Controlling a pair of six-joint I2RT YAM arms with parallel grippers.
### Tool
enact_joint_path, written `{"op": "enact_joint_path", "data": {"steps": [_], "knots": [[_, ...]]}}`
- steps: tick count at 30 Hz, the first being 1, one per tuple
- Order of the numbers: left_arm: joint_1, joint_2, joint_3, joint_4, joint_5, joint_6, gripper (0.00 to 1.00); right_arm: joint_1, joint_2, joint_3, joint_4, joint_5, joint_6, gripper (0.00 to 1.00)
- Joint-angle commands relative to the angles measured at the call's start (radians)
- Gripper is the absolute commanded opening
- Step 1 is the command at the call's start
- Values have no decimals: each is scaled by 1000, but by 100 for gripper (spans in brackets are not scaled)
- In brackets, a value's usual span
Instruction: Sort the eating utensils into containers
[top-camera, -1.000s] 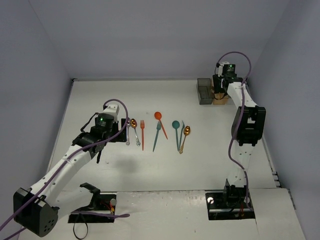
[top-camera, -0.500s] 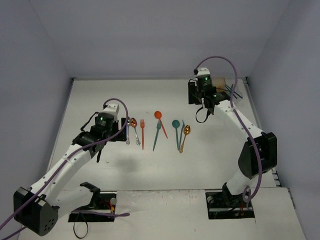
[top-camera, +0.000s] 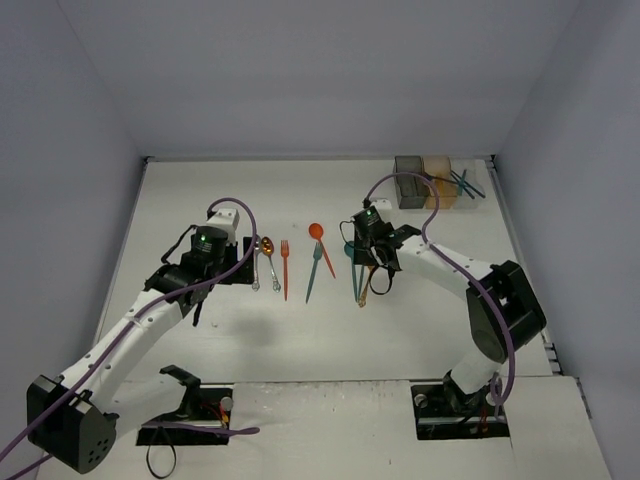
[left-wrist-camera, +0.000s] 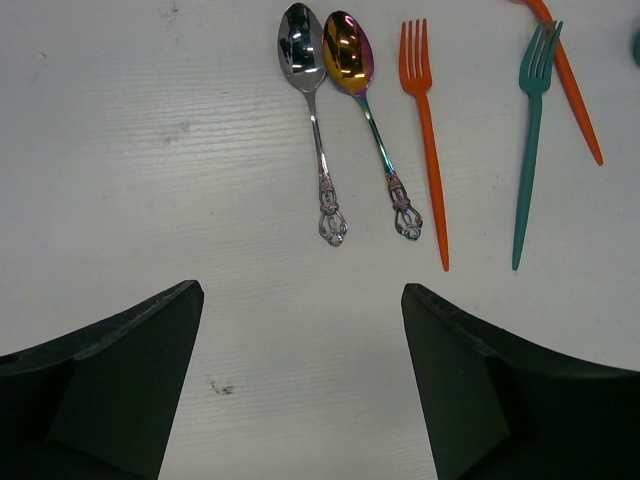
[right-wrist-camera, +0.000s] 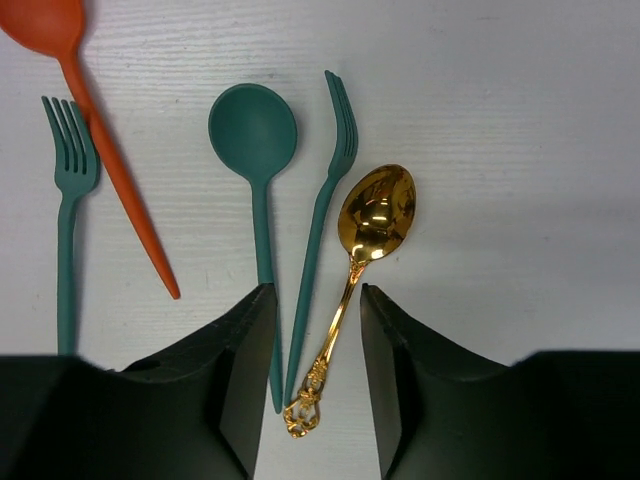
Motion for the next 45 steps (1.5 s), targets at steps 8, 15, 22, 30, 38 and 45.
{"op": "enact_joint_path", "data": {"steps": [8, 15, 22, 30, 38, 45], "knots": [[4, -27, 13, 41, 9, -2, 78, 54, 104, -13, 76, 122, 163, 23], [-3, -38, 9, 35, 4, -4, 78, 62, 149, -41, 94, 142, 207, 14], [-6, -41, 12, 32, 0, -2, 78, 71, 145, -60, 99, 168, 204, 0], [-6, -46, 13, 31, -4, 3, 78, 57, 2, 58, 62, 229, -76, 0], [-6, -49, 15, 28, -13, 6, 78, -224, -25, 250, 31, 105, -417, 0], [-8, -51, 13, 28, -15, 7, 78, -414, 160, 503, 2, -56, -615, 0]]}}
